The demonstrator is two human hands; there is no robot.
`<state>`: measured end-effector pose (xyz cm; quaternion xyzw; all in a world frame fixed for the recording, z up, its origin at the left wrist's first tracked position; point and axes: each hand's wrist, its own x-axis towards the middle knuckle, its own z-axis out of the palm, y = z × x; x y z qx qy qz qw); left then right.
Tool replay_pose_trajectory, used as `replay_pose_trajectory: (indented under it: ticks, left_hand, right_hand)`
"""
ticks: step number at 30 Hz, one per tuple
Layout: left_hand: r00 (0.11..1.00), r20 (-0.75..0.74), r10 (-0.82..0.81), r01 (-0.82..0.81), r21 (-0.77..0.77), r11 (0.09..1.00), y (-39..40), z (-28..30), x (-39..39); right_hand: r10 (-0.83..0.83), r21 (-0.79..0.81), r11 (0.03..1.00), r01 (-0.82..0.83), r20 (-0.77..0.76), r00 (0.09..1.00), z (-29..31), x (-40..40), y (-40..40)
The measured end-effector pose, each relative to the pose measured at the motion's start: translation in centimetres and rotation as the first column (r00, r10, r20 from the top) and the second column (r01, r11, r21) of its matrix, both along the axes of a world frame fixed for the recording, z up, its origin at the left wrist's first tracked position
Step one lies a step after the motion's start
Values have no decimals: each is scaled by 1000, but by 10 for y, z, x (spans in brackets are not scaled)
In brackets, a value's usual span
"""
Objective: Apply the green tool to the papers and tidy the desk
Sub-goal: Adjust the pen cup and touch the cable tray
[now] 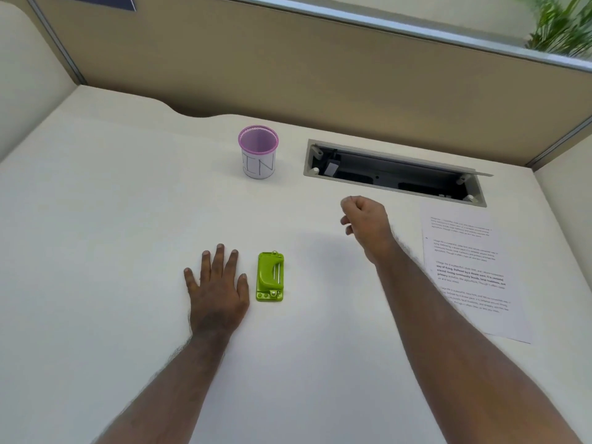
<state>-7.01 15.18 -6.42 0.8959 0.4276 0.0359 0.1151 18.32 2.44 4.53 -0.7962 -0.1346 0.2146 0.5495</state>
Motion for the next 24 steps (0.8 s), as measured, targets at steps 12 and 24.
replay_pose_trajectory:
  ticks: [12, 24]
  left_hand:
    - [999, -39, -11, 11, -5, 1000, 4, -3, 1]
    - [999, -36, -14, 14, 17, 1000, 4, 5, 2]
  right_hand:
    - [194, -298, 945, -132, 190, 962, 43, 17, 194]
    - [375, -571, 806, -159, 283, 883, 55, 32, 231]
